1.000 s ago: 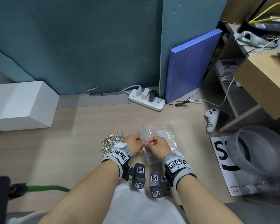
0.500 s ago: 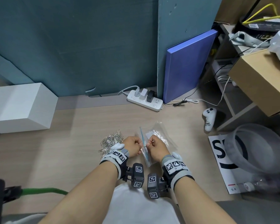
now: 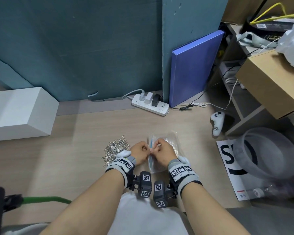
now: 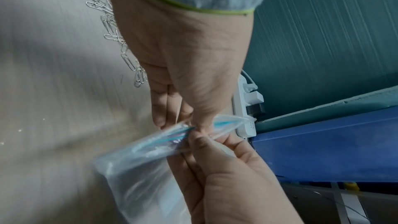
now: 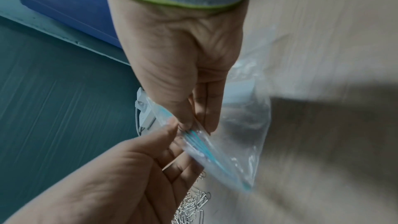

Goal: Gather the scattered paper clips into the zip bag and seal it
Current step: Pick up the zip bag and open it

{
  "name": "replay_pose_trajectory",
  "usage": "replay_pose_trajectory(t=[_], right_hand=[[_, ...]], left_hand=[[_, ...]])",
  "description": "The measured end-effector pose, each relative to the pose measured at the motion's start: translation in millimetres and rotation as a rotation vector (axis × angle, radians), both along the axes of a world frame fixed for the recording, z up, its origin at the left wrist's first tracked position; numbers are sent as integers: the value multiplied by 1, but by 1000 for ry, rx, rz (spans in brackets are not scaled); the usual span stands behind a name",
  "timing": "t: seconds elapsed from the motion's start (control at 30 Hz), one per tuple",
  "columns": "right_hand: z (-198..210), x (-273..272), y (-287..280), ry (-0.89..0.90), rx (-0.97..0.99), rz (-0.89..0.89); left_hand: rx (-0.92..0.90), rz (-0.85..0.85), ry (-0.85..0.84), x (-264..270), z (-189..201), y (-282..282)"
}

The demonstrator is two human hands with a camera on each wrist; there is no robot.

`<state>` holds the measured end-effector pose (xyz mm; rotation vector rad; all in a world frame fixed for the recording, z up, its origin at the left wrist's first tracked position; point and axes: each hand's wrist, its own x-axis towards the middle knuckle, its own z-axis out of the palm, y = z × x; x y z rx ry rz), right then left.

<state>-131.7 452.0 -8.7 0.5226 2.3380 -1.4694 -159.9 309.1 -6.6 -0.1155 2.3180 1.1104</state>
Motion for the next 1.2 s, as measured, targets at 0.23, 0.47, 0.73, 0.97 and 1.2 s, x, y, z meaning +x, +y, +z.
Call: replay_pose_trajectory(t=[0.23, 0.47, 0.73, 0.97, 1.2], right_hand=[[3, 5, -1, 4, 4, 57], [6, 5, 25, 67, -27, -35], [2, 0, 30, 166, -34, 146], [11, -14, 27, 9, -102, -114], [24, -17, 17, -77, 332, 105]], left_hand=[[-157, -174, 82, -1, 20, 1], [-40, 34, -7, 0, 19, -13], [-97, -139, 249, -5, 18, -8], [-6, -124, 352, -10, 19, 0], [-170, -141, 330, -12, 32, 10]])
